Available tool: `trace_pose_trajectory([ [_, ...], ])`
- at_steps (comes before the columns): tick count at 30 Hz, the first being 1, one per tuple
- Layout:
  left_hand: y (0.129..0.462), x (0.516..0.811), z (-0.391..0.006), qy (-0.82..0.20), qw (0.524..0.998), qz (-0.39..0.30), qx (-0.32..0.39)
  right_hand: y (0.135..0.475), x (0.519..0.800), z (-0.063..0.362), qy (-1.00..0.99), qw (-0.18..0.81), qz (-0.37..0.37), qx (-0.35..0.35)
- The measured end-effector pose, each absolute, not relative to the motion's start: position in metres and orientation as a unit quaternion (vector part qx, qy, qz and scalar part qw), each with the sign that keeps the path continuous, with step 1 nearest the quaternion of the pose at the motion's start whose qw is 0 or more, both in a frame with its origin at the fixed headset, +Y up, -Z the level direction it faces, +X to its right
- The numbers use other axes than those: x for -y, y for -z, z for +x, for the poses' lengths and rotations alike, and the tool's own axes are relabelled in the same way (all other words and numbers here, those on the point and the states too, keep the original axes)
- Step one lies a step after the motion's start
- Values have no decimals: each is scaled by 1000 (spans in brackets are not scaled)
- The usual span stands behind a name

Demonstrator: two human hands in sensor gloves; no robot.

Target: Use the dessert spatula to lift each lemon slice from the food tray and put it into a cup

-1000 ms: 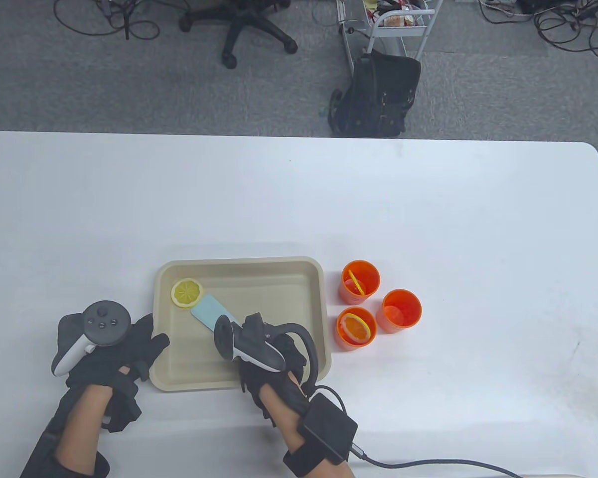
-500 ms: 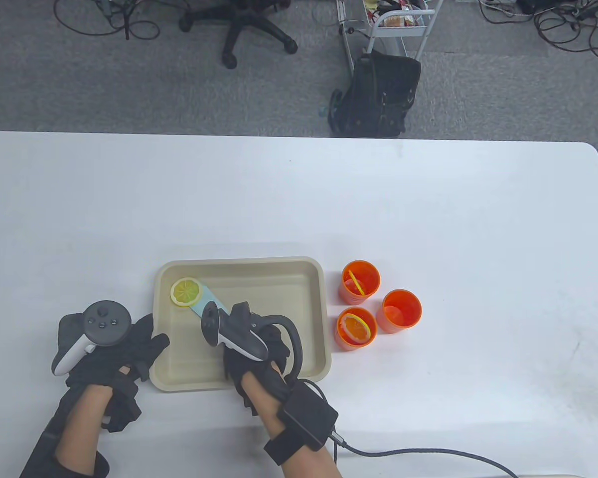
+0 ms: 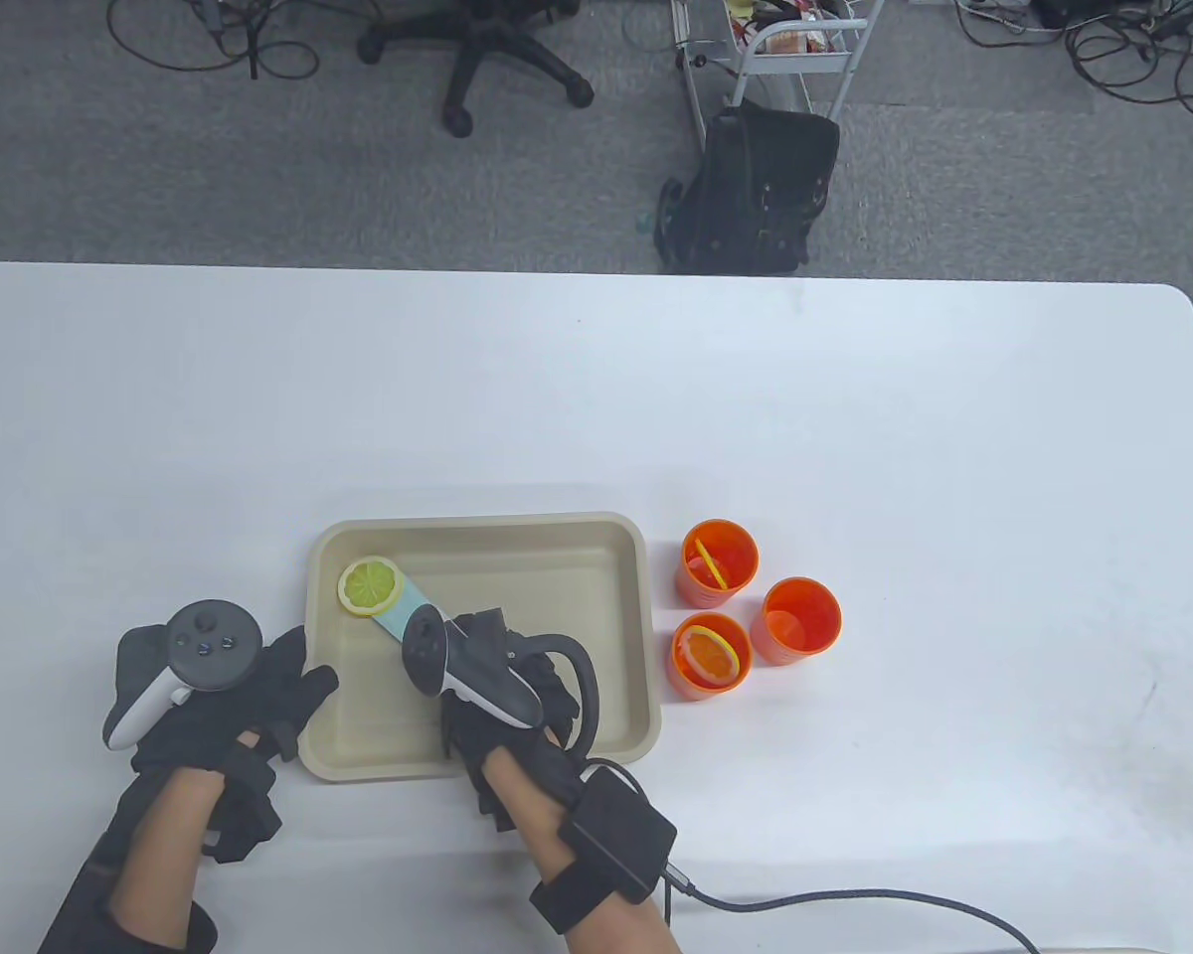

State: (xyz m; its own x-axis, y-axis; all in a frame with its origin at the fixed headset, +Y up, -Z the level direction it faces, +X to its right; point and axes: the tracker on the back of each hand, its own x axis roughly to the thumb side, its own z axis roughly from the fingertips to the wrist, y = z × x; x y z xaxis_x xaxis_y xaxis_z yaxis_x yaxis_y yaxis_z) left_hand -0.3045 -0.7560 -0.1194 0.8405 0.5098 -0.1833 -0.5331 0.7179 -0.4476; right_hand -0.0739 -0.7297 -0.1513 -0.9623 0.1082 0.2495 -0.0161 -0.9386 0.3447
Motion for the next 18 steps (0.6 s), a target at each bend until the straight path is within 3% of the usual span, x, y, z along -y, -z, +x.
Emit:
trace_pose_trajectory([
  [18, 119, 756, -305, -284, 926, -249, -24, 117, 689, 13, -982, 93, 129, -106],
])
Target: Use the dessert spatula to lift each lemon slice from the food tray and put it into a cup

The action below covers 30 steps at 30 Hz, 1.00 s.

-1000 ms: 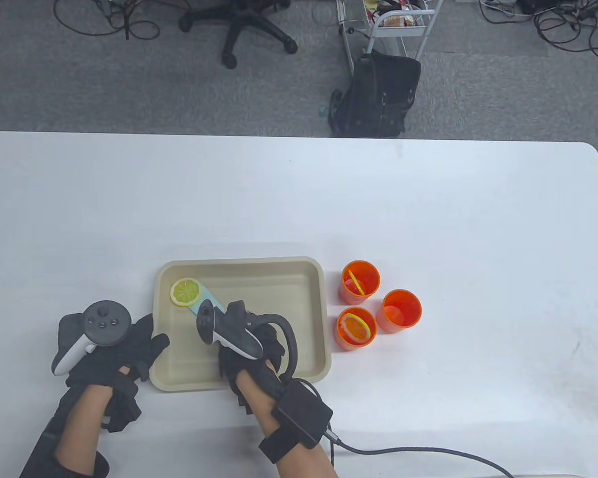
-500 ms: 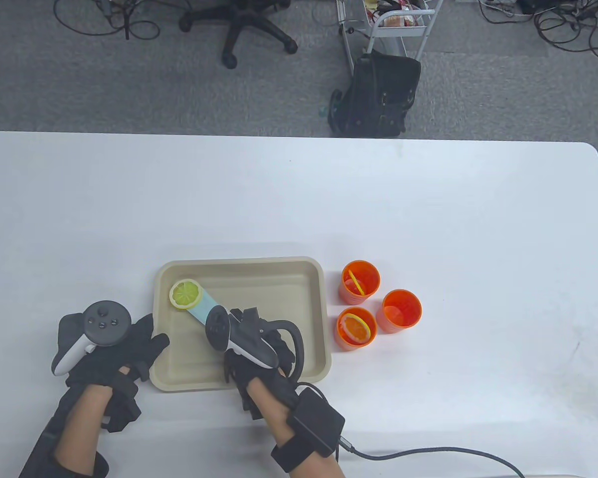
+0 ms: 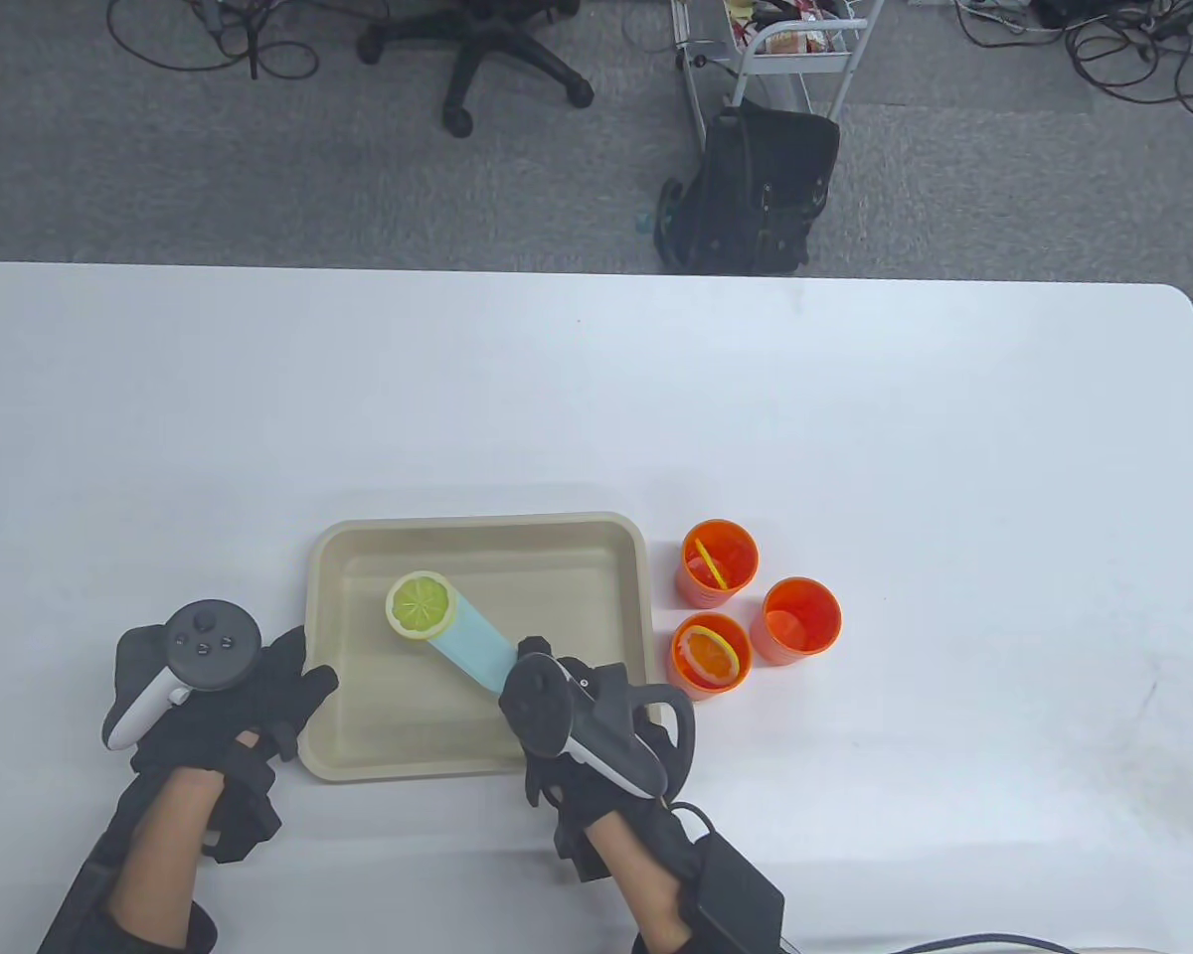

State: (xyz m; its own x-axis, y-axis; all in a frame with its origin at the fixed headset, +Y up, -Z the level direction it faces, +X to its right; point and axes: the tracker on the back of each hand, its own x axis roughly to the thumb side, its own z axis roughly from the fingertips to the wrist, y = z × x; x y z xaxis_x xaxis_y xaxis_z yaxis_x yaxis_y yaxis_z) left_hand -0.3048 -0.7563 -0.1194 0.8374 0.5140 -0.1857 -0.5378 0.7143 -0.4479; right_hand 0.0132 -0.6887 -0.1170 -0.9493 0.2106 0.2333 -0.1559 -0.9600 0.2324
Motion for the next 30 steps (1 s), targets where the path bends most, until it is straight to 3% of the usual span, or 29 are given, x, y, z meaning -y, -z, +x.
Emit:
trace_pose_trajectory([
  [18, 119, 756, -305, -285, 925, -249, -25, 107, 670, 154, -985, 169, -24, -39],
  [30, 119, 756, -305, -283, 926, -248, -26, 91, 679, 241, -968, 207, -139, -24],
])
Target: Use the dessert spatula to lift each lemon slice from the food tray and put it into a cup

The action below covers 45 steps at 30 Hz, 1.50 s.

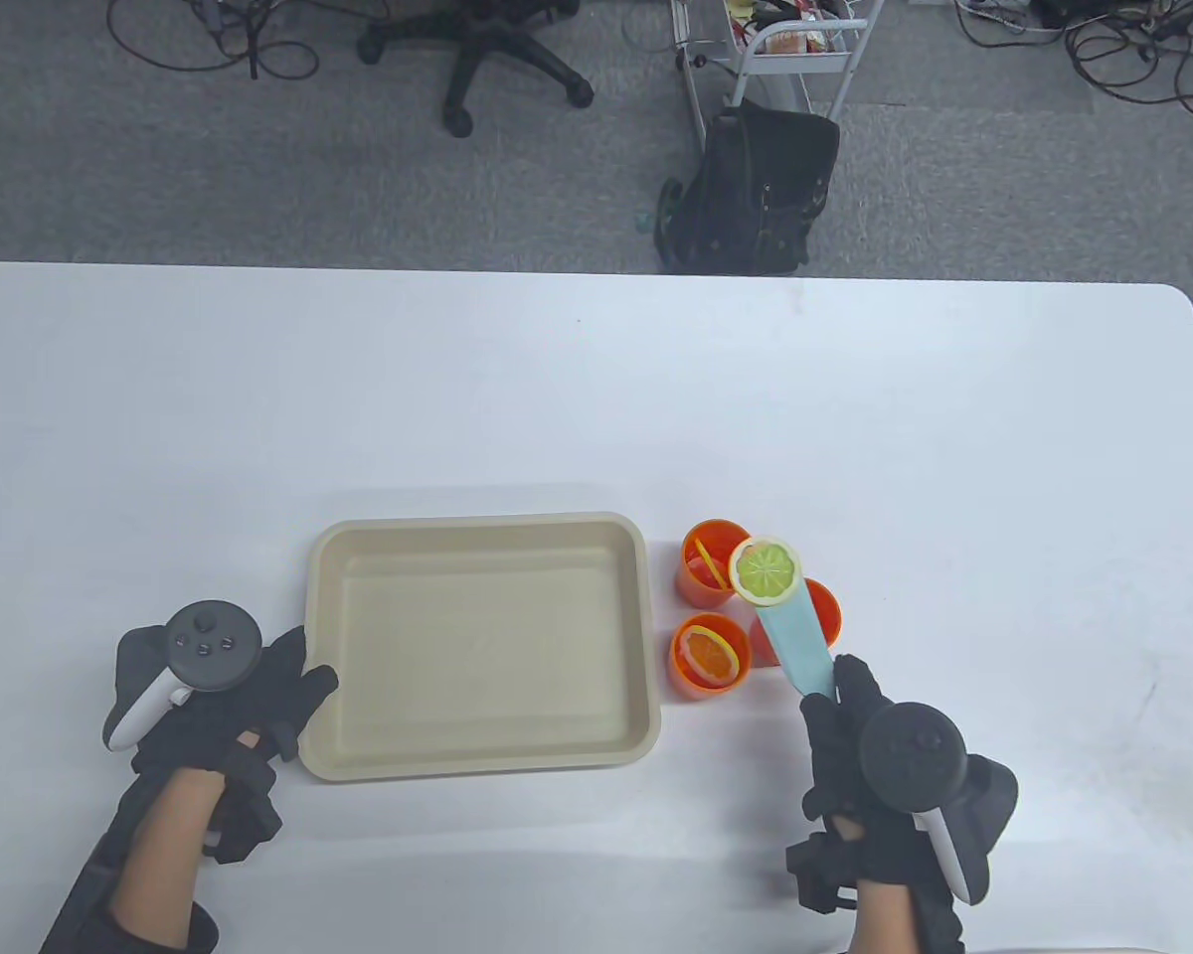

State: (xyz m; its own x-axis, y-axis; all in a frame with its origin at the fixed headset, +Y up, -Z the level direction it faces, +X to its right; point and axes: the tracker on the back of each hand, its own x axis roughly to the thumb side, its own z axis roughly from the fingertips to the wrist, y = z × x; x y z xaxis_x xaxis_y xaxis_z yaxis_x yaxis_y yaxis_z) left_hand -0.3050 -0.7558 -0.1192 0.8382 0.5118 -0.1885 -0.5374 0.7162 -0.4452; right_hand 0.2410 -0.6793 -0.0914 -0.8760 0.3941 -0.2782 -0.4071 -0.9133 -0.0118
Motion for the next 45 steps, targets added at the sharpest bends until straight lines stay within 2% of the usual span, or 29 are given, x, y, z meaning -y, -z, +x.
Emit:
trace_pose_trajectory([
  [9, 119, 756, -305, -283, 926, -247, -27, 84, 694, 269, -956, 220, -190, -35],
  [24, 118, 756, -304, -282, 927, -247, -27, 78, 696, 270, -951, 193, -243, -6],
  [45, 118, 756, -304, -281, 927, -247, -28, 75, 694, 269, -949, 173, -265, 0],
])
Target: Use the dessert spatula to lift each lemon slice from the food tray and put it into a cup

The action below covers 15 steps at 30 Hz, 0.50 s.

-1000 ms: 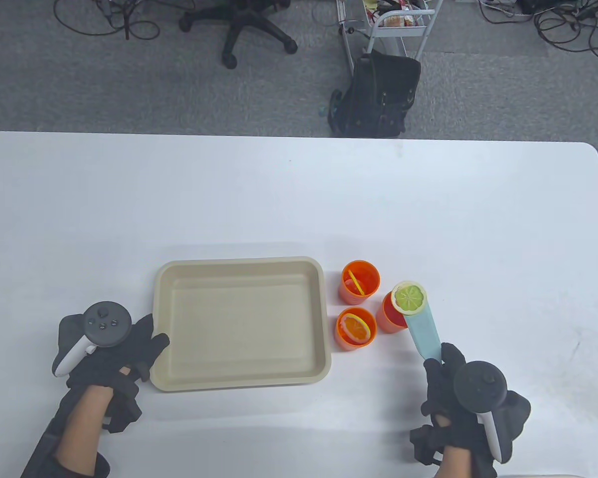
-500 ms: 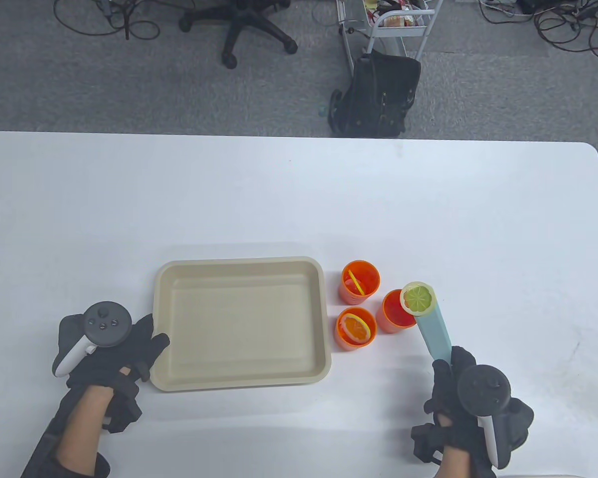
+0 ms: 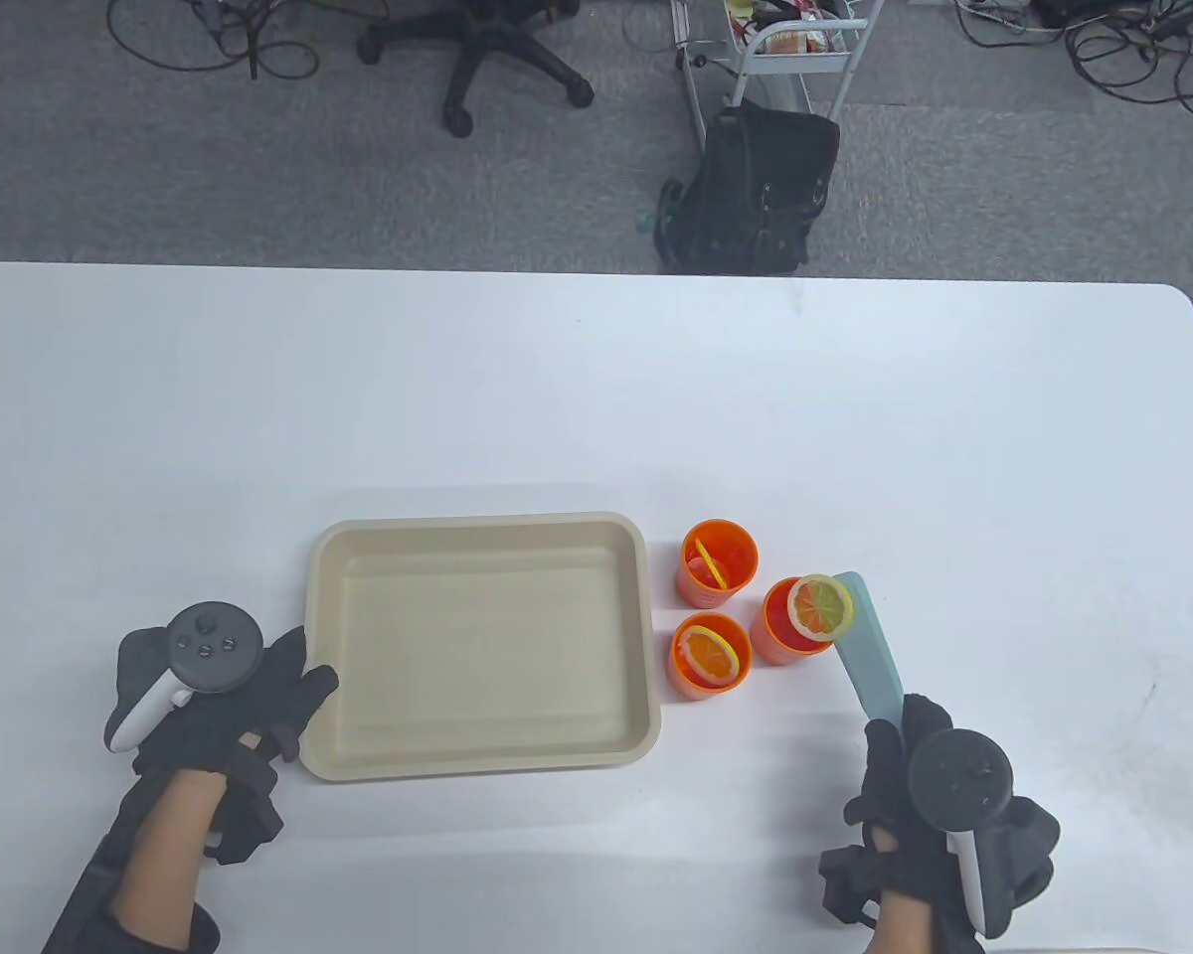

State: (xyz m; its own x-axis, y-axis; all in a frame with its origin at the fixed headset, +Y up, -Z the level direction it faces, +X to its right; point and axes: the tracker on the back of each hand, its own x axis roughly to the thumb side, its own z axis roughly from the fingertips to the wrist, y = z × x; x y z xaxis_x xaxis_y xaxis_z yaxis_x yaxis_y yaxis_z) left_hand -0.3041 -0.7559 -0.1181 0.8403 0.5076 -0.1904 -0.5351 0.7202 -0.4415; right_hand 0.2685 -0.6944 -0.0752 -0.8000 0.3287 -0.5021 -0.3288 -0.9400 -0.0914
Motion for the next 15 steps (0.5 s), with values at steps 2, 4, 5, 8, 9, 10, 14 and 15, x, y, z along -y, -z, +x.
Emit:
trace_pose_trajectory([
  [2, 118, 756, -304, -281, 927, -247, -28, 75, 694, 268, -946, 179, -269, 4],
  [4, 118, 756, -304, -281, 927, -247, -28, 74, 691, 267, -945, 186, -267, 17],
  [5, 118, 756, -304, -281, 927, -247, -28, 74, 690, 265, -945, 193, -263, 23],
  [8, 118, 756, -304, -282, 927, -247, -28, 76, 684, 256, -946, 214, -240, 32],
  [9, 118, 756, -304, -282, 927, -247, -28, 77, 681, 251, -946, 227, -229, 31],
  [10, 118, 756, -304, -282, 927, -247, -28, 78, 679, 245, -947, 237, -216, 30],
  [14, 118, 756, -304, -282, 927, -247, -28, 87, 674, 215, -952, 268, -145, -3],
  [15, 118, 756, -304, -282, 927, -247, -28, 91, 674, 203, -953, 274, -125, -19],
])
